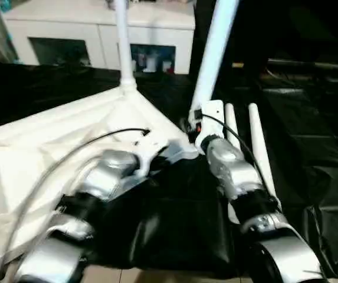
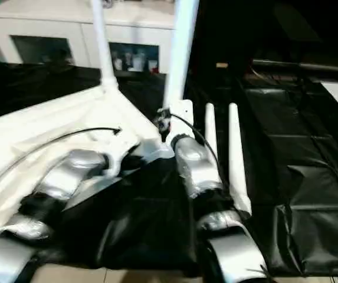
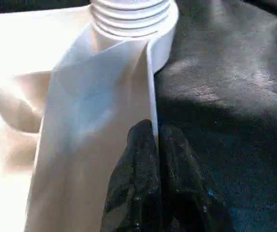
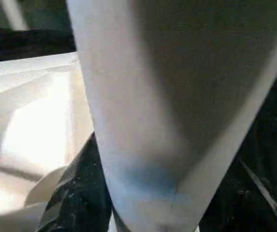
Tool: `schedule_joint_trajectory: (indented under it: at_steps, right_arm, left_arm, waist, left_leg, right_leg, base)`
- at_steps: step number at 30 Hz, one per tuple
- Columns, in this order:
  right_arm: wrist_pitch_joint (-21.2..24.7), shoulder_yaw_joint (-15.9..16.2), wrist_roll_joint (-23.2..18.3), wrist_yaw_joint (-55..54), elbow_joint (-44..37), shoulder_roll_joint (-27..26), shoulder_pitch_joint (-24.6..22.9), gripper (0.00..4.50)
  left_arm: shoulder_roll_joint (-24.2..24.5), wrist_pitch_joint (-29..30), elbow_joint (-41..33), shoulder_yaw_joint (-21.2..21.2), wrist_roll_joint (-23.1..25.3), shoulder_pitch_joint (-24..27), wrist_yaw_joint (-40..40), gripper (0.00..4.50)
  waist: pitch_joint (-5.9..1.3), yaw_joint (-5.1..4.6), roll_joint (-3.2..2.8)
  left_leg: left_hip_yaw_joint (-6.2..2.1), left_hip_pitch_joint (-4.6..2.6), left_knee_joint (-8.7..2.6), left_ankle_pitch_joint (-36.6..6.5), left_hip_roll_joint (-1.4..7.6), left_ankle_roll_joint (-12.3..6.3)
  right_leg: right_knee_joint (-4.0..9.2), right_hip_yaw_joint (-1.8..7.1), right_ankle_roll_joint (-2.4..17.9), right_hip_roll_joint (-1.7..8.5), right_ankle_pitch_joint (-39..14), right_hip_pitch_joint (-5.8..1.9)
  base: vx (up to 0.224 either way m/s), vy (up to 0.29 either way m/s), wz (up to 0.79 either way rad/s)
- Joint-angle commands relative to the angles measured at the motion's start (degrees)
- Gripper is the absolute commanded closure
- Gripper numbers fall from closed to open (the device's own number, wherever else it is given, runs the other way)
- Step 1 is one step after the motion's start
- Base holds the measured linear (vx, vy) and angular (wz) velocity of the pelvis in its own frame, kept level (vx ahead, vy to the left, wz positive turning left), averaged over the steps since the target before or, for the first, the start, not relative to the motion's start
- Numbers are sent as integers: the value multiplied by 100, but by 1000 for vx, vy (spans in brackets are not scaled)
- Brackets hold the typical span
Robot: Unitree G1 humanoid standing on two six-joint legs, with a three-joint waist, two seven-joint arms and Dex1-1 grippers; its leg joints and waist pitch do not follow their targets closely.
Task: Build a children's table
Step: Insert table leg to table base
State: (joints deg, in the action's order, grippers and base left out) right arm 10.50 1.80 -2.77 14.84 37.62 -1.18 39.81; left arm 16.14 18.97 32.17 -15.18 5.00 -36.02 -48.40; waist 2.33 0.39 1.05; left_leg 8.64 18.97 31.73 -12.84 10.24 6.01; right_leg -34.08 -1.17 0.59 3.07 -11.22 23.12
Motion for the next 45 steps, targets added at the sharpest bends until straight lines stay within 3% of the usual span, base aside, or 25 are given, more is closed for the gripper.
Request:
schedule_joint_trajectory:
  at_steps: [1,4,6,8,9,15,21,27,33,36,37,38,40,41,43,45]
  right_arm:
    - [597,525,59,784,253,93,-431,266]
    - [727,745,81,1346,-46,366,-564,266]
    - [847,905,62,1834,-320,618,-674,266]
    - [857,1043,39,2342,-501,869,-733,266]
    - [821,1120,33,2608,-557,999,-750,266]
    - [622,1336,-91,3780,-836,1545,-764,266]
    - [570,1448,-108,4293,-858,1859,-737,266]
    - [477,1544,-53,4394,-786,1914,-746,266]
    - [505,1518,-10,3933,-621,1757,-782,266]
    - [665,1332,66,3152,-418,1482,-792,266]
    - [857,1087,61,2370,-252,1195,-784,266]
    - [857,1087,61,2370,-252,1195,-784,266]
    - [1031,642,-34,1099,-12,686,-779,266]
    - [1031,642,-34,1099,-12,686,-779,266]
    - [990,361,-97,119,238,296,-733,266]
    - [931,117,-252,-577,470,-54,-655,266]
  left_arm:
    - [240,-102,-186,-217,-23,189,-566,450]
    - [552,-96,-506,-269,-106,339,-967,450]
    - [841,-203,-798,-315,-179,489,-1310,450]
    - [1086,-280,-1008,-305,-285,604,-1647,450]
    - [1198,-301,-1095,-299,-326,656,-1794,450]
    - [1669,-469,-1551,-304,-506,852,-2326,450]
    - [1882,-393,-1895,-263,-670,957,-2528,450]
    - [1958,-372,-1965,-288,-708,963,-2619,450]
    - [1861,-289,-1837,-281,-720,881,-2485,450]
    - [1617,-219,-1499,-268,-612,745,-2125,450]
    - [1331,-110,-1166,-235,-493,595,-1667,450]
    - [1331,-110,-1166,-235,-493,595,-1667,450]
    - [750,223,-633,-111,-379,313,-769,450]
    - [750,223,-633,-111,-379,313,-769,450]
    - [266,518,-231,42,-387,98,-104,450]
    - [-83,656,61,84,-345,-48,353,450]
  waist:
    - [-186,41,-60]
    - [-224,13,-106]
    - [-238,12,-107]
    - [-237,13,-101]
    - [-257,8,-115]
    - [-241,40,-117]
    - [-265,90,-93]
    - [-277,135,-87]
    - [-277,152,-88]
    - [-253,151,-89]
    - [-212,139,-82]
    - [-191,137,-90]
    - [-153,144,-87]
    - [-138,141,-94]
    - [-125,151,-80]
    - [-132,150,-87]
  left_leg:
    - [-12,137,-380,-866,222,-270]
    - [7,171,-316,-132,237,-326]
    - [32,110,-297,-94,230,-312]
    - [32,117,-295,-104,232,-328]
    - [49,83,-281,-61,245,-372]
    - [61,51,-291,-247,277,-368]
    - [70,46,-258,-92,271,-380]
    - [72,54,-231,21,252,-378]
    - [69,56,-231,-120,245,-260]
    - [68,50,-245,-317,239,-162]
    - [74,28,-268,-660,238,-15]
    - [80,18,-277,-755,233,47]
    - [55,-24,-315,-1223,235,204]
    - [59,-41,-318,-1309,235,226]
    - [22,-83,-329,-1622,216,225]
    - [15,-96,-326,-1601,202,227]
  right_leg:
    - [428,249,1086,418,-990,-277]
    - [277,231,1434,399,511,-380]
    - [260,220,1529,365,853,-378]
    - [248,217,1571,364,963,-406]
    - [226,216,1636,360,1141,-397]
    - [243,200,1711,377,715,-392]
    - [204,196,1744,374,796,-402]
    - [179,187,1726,368,896,-411]
    - [186,187,1650,361,632,-408]
    - [216,183,1583,362,294,-393]
    - [292,189,1466,367,-453,-361]
    - [328,195,1413,367,-748,-336]
    - [424,196,1097,385,-1932,-298]
    - [453,202,1014,392,-2169,-275]
    - [538,182,748,404,-2962,-230]
    - [577,182,606,412,-3174,-187]
  base:
    - [64,-20,0]
    - [63,-19,-5]
    - [26,-6,-2]
    - [0,0,0]
    - [0,0,0]
    - [0,0,0]
    - [0,0,0]
    - [0,0,0]
    - [0,0,0]
    - [0,0,0]
    - [0,0,0]
    - [-50,-12,1]
    - [-58,-9,1]
    - [-56,-6,1]
    - [-53,-2,1]
    - [0,0,0]
